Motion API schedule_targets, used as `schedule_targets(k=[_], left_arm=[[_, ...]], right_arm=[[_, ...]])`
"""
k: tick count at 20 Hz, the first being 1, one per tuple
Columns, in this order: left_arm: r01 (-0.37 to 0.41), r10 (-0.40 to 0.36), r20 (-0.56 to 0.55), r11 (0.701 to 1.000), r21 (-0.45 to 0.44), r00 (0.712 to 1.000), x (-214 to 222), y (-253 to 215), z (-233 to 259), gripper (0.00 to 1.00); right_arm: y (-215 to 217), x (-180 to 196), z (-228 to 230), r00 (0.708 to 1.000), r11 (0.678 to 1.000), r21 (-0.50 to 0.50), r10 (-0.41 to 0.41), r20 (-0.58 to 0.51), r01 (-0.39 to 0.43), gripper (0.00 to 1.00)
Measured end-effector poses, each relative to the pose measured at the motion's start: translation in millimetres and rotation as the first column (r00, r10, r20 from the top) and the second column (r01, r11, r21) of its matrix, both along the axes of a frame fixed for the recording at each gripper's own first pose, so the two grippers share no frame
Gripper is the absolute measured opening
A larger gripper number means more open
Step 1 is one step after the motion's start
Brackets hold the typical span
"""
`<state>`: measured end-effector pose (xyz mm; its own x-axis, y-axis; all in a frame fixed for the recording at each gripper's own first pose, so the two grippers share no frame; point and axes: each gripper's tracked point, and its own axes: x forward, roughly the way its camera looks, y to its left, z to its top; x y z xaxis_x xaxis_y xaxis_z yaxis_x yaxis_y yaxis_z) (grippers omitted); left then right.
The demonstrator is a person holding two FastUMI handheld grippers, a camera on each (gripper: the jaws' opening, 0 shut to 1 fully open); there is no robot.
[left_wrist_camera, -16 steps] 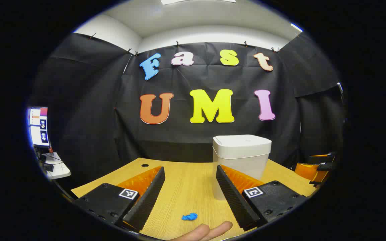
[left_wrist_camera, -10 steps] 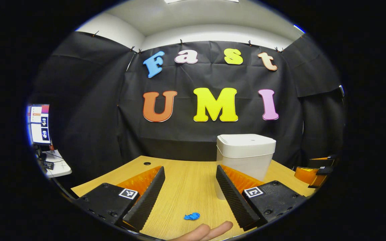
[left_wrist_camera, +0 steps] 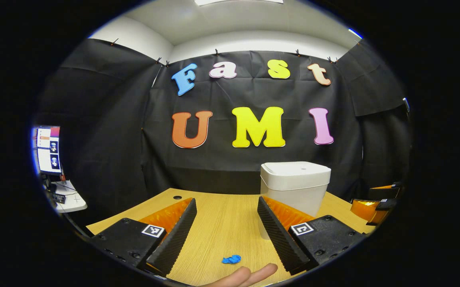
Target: Press the lid of the desktop garbage bin to open it, pick up the crumpled paper on the desktop and throw it into the bin, then pick up the pop can on the desktop and drop it into the bin, and finally close the garbage bin lid.
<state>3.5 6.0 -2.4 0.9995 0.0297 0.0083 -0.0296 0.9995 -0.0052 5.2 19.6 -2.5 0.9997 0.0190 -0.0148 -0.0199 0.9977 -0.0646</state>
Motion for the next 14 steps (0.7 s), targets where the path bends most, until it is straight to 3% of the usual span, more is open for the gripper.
schedule_targets(k=[14], left_arm=[[0.000,0.000,-0.021,1.000,0.005,1.000,0,3,-2,0.99]], right_arm=[[3,11,1,1.000,0.999,-0.054,0.003,-0.006,-0.004,0.96]])
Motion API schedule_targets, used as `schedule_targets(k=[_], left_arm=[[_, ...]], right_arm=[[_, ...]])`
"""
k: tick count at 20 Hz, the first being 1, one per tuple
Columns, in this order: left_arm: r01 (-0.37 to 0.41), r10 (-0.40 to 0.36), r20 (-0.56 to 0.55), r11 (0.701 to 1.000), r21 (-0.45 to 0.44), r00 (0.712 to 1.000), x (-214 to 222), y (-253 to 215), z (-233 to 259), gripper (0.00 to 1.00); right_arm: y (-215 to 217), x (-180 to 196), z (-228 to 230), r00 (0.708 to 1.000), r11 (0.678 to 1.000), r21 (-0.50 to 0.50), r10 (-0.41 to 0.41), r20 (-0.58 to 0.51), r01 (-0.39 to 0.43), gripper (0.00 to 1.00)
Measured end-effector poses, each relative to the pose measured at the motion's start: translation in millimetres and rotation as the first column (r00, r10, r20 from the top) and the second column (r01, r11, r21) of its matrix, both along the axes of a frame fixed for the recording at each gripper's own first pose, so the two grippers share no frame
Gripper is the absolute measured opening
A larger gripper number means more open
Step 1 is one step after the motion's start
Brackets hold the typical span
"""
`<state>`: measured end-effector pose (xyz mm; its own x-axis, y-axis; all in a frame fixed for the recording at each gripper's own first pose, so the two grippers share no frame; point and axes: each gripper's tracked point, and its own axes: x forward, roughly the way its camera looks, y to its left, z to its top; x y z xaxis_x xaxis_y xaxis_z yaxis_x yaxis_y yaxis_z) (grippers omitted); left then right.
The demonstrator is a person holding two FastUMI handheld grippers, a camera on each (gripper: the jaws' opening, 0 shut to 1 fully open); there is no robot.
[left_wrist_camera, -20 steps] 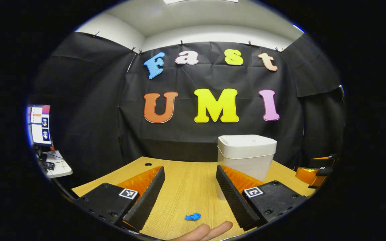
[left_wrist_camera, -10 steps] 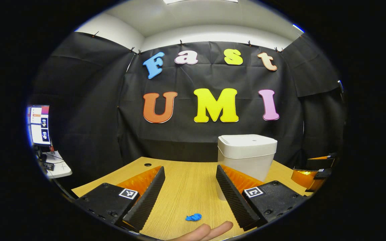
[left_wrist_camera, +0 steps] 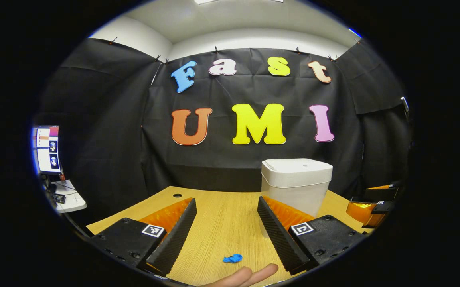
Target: Press the lid of the desktop garbage bin to open it, pick up the crumpled paper on the desktop and throw it into the bin, then pick up the pop can on the desktop and drop it into the bin, and finally close the garbage bin lid.
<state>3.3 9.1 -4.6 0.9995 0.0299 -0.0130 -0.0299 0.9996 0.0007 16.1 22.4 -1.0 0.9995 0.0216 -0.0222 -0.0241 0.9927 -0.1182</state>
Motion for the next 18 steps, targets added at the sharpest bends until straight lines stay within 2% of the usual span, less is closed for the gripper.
schedule_targets(k=[2,3,5,6,9,11,12,13,14,16,18], left_arm=[[0.001,-0.001,-0.003,1.000,0.001,1.000,1,1,-1,0.99],[0.002,-0.002,-0.004,1.000,0.001,1.000,2,1,-1,0.99],[0.002,-0.002,-0.002,1.000,0.004,1.000,5,0,1,0.99],[0.002,-0.002,-0.002,1.000,0.002,1.000,5,2,-1,0.99],[0.000,0.000,-0.004,1.000,-0.005,1.000,5,3,0,0.99],[-0.013,0.013,-0.007,1.000,-0.009,1.000,7,9,-1,0.99],[-0.017,0.017,-0.010,1.000,-0.012,1.000,7,11,-2,0.99],[-0.019,0.019,-0.013,1.000,-0.016,1.000,8,13,-3,0.99],[-0.021,0.021,-0.015,1.000,-0.019,1.000,8,14,-3,0.99],[-0.024,0.023,-0.012,0.999,-0.024,1.000,9,18,-3,0.99],[-0.040,0.039,-0.009,0.999,-0.021,0.999,12,24,-3,0.99]], right_arm=[[-1,3,5,1.000,1.000,-0.015,-0.006,0.017,0.006,0.93],[-3,6,6,1.000,1.000,-0.012,-0.020,0.020,0.020,0.95],[1,13,10,1.000,1.000,0.015,-0.017,0.013,0.017,0.93],[8,16,14,1.000,0.999,0.032,0.005,0.011,-0.005,0.83],[22,25,31,0.999,0.999,0.029,0.043,0.018,-0.044,0.70],[30,30,47,0.997,0.998,-0.002,0.056,0.048,-0.056,0.53],[35,34,53,0.997,0.998,-0.005,0.055,0.056,-0.055,0.55],[37,37,56,0.997,0.998,0.008,0.054,0.061,-0.055,0.51],[46,40,60,0.995,0.997,0.020,0.075,0.058,-0.077,0.36],[58,50,68,0.994,0.995,0.028,0.096,0.052,-0.098,0.27],[65,63,82,0.993,0.995,0.016,0.097,0.069,-0.098,0.22]])
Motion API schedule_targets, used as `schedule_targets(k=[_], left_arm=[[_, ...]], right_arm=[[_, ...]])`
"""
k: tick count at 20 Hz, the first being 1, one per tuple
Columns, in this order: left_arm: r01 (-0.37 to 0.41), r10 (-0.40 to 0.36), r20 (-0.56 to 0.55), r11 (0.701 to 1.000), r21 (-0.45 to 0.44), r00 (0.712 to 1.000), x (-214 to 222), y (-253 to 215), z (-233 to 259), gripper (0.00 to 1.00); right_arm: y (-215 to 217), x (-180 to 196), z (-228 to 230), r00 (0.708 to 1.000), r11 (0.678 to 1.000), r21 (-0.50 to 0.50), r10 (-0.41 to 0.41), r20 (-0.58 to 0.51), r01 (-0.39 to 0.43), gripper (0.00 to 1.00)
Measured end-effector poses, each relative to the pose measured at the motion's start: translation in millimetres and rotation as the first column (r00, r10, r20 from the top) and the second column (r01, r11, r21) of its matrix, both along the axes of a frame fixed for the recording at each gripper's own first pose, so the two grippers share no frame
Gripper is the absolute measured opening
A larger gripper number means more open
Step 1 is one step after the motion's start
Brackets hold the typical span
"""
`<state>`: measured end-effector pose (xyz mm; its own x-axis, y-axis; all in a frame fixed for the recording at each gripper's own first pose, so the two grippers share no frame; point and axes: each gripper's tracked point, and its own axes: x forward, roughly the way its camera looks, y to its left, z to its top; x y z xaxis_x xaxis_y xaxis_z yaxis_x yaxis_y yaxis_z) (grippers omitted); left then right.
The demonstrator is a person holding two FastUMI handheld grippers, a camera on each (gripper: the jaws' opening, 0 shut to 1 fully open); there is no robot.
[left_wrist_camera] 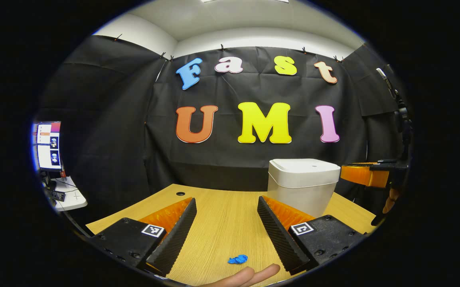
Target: Press the lid of the desktop garbage bin to open it, pick up the crumpled paper on the desktop and throw it into the bin, then pick up the pop can on the desktop and drop it into the bin, and finally close the garbage bin lid.
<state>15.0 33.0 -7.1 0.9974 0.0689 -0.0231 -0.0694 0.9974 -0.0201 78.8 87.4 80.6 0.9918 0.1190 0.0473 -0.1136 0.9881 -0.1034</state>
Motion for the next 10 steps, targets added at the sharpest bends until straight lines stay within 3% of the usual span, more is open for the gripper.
schedule_targets(k=[1,2,3,4,6,7,10], left_arm=[[-0.002,0.002,0.003,1.000,0.000,1.000,1,1,0,0.99],[0.004,-0.004,0.001,1.000,-0.002,1.000,2,1,0,0.99],[0.010,-0.010,-0.003,1.000,-0.005,1.000,5,-1,-1,0.99],[0.017,-0.017,-0.007,1.000,-0.005,1.000,9,-1,-2,0.99],[0.009,-0.009,-0.013,1.000,-0.007,1.000,11,3,-3,0.99],[0.001,-0.001,-0.016,1.000,-0.006,1.000,12,5,-4,0.99],[0.003,-0.004,-0.032,1.000,-0.010,0.999,18,3,-10,0.99]], right_arm=[[1,7,2,1.000,1.000,-0.005,-0.011,0.002,0.011,0.22],[1,19,5,1.000,1.000,-0.005,-0.031,0.002,0.031,0.31],[2,26,9,1.000,0.999,0.010,-0.031,-0.002,0.031,0.14],[7,34,14,1.000,1.000,0.012,-0.023,-0.008,0.023,0.07],[11,49,23,0.999,1.000,0.002,-0.027,-0.017,0.027,0.06],[16,54,29,1.000,1.000,0.006,-0.018,-0.011,0.018,0.00],[30,73,32,1.000,1.000,0.017,-0.002,-0.029,0.002,0.00]])
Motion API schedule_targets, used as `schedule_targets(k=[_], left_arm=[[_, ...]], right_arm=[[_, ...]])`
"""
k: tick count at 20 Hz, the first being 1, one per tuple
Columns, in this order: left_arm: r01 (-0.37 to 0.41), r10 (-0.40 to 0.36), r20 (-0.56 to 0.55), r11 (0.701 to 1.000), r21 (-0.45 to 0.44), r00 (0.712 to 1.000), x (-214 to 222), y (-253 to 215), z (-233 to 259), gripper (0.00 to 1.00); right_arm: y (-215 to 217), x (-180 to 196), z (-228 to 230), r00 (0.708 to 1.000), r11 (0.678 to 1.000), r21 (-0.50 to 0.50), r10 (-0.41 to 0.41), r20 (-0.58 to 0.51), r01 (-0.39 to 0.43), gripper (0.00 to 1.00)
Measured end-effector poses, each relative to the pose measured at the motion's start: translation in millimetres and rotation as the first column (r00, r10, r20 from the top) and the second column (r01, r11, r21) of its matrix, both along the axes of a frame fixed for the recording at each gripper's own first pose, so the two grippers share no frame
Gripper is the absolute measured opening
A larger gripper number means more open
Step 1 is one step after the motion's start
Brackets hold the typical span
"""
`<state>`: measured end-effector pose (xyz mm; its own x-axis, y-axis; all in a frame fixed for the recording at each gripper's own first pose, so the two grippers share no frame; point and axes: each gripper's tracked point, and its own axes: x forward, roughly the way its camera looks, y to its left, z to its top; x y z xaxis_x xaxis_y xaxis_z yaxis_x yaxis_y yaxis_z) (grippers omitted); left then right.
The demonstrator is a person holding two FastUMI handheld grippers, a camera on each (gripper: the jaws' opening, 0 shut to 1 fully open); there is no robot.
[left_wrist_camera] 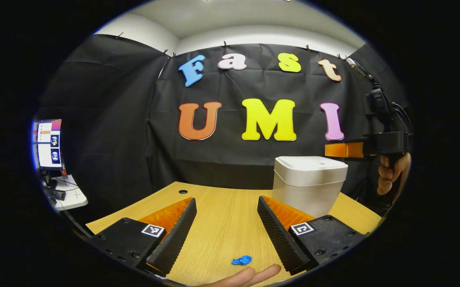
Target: Press the lid of the desktop garbage bin to open it, pick up the crumpled paper on the desktop and throw it into the bin, then pick up the pop can on the desktop and drop it into the bin, and finally close the garbage bin lid.
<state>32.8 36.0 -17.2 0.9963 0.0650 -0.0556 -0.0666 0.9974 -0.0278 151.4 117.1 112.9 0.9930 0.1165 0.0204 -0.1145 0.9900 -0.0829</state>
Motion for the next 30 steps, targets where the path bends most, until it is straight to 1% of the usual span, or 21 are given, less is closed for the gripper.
schedule_targets(k=[3,6,7,8,9,10,11,12,14,16,17,18,21,22,23,24,25,27,28,29,30], left_arm=[[0.009,-0.009,-0.012,1.000,-0.002,1.000,2,-2,-3,0.99],[0.017,-0.017,-0.010,1.000,0.000,1.000,3,0,-5,0.99],[0.018,-0.018,-0.010,1.000,-0.002,1.000,4,1,-6,0.99],[0.018,-0.018,-0.011,1.000,-0.004,1.000,5,2,-7,0.99],[0.016,-0.016,-0.013,1.000,-0.006,1.000,5,3,-7,0.99],[0.013,-0.013,-0.014,1.000,-0.010,1.000,7,5,-9,0.99],[0.012,-0.012,-0.015,1.000,-0.013,1.000,8,5,-8,0.99],[0.010,-0.010,-0.016,1.000,-0.016,1.000,8,5,-10,0.99],[0.034,-0.035,-0.011,0.999,-0.024,0.999,9,-1,-10,0.99],[0.040,-0.040,-0.014,0.999,-0.024,0.999,11,0,-13,0.99],[0.037,-0.037,-0.018,0.999,-0.026,0.999,13,1,-14,0.94],[0.038,-0.038,-0.026,0.999,-0.033,0.999,15,1,-17,0.99],[0.049,-0.052,-0.052,0.997,-0.056,0.997,19,-2,-25,0.99],[0.046,-0.050,-0.055,0.997,-0.058,0.997,20,-2,-27,0.99],[0.043,-0.046,-0.055,0.997,-0.061,0.997,21,-1,-26,0.99],[0.045,-0.049,-0.054,0.997,-0.062,0.997,22,-2,-28,0.99],[0.051,-0.055,-0.055,0.997,-0.064,0.997,23,-4,-28,0.99],[0.045,-0.049,-0.069,0.997,-0.065,0.996,25,-3,-34,0.98],[0.041,-0.045,-0.079,0.997,-0.061,0.996,26,-3,-37,0.98],[0.036,-0.042,-0.093,0.998,-0.057,0.995,28,-3,-43,0.98],[0.038,-0.043,-0.113,0.998,-0.050,0.993,30,-5,-49,0.98]], right_arm=[[-8,18,-8,0.998,0.999,0.008,-0.049,-0.043,0.050,0.00],[-27,31,-20,0.988,0.991,-0.037,-0.132,-0.076,0.129,0.00],[-31,34,-29,0.986,0.990,-0.046,-0.135,-0.094,0.131,0.00],[-32,35,-29,0.989,0.992,-0.027,-0.122,-0.085,0.120,0.00],[-31,36,-33,0.988,0.993,-0.021,-0.117,-0.103,0.116,0.01],[-31,33,-34,0.990,0.994,-0.028,-0.110,-0.094,0.108,0.01],[-34,33,-37,0.989,0.994,-0.005,-0.112,-0.094,0.112,0.01],[-31,32,-33,0.990,0.993,0.000,-0.119,-0.071,0.119,0.01],[-31,29,-25,0.991,0.992,0.000,-0.130,-0.024,0.130,0.01],[-26,18,-13,0.993,0.993,0.009,-0.119,0.016,0.119,0.00],[-24,12,-9,0.994,0.994,0.003,-0.106,0.040,0.106,0.00],[-24,4,-3,0.992,0.994,-0.015,-0.111,0.058,0.112,0.00],[-29,-21,-6,0.985,0.988,-0.069,-0.129,0.112,0.137,0.00],[-33,-29,-9,0.984,0.987,-0.072,-0.137,0.116,0.146,0.07],[-34,-37,-12,0.984,0.988,-0.064,-0.134,0.119,0.143,0.06],[-36,-42,-13,0.983,0.987,-0.056,-0.142,0.121,0.149,0.18],[-40,-44,-20,0.983,0.985,-0.065,-0.150,0.109,0.158,0.32],[-41,-53,-29,0.984,0.985,-0.066,-0.153,0.088,0.159,0.32],[-41,-56,-34,0.987,0.987,-0.060,-0.143,0.080,0.148,0.34],[-41,-61,-38,0.988,0.989,-0.049,-0.136,0.073,0.140,0.38],[-44,-66,-39,0.988,0.990,-0.038,-0.132,0.075,0.135,0.45]])
